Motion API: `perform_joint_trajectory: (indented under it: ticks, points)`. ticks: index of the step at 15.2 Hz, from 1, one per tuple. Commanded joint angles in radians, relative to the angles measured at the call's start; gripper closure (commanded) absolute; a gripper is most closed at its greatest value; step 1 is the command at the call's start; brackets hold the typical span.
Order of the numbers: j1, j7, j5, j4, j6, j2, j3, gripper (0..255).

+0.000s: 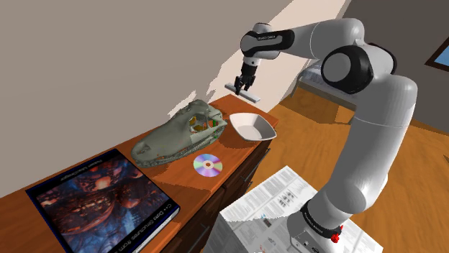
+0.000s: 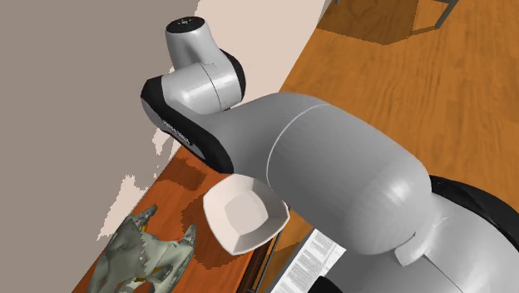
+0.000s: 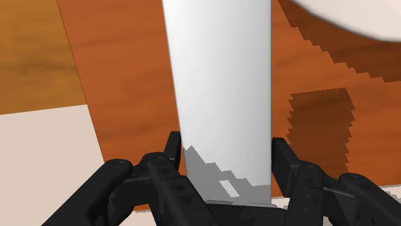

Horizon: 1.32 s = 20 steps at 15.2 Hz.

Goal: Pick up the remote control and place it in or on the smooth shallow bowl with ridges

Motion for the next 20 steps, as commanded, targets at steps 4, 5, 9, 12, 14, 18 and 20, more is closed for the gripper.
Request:
perform_joint_trajectory:
  ticks: [4,5,9,12,14,18,20]
  points:
    - [0.008,0.01,-0.011,-0.023,-0.027,-0.052,-0.001,255]
    - [0.017,0.019,-0.019,-0.083,-0.009,-0.094,-0.001,255]
    - [0.046,0.059,-0.053,-0.297,0.047,-0.256,0.006,255]
    - [0.061,0.094,-0.078,-0.439,0.075,-0.373,0.017,255]
    - [0.068,0.118,-0.092,-0.526,0.087,-0.45,0.027,255]
    - [0.078,0.168,-0.114,-0.688,0.097,-0.604,0.053,255]
    - [0.081,0.188,-0.119,-0.748,0.095,-0.666,0.065,255]
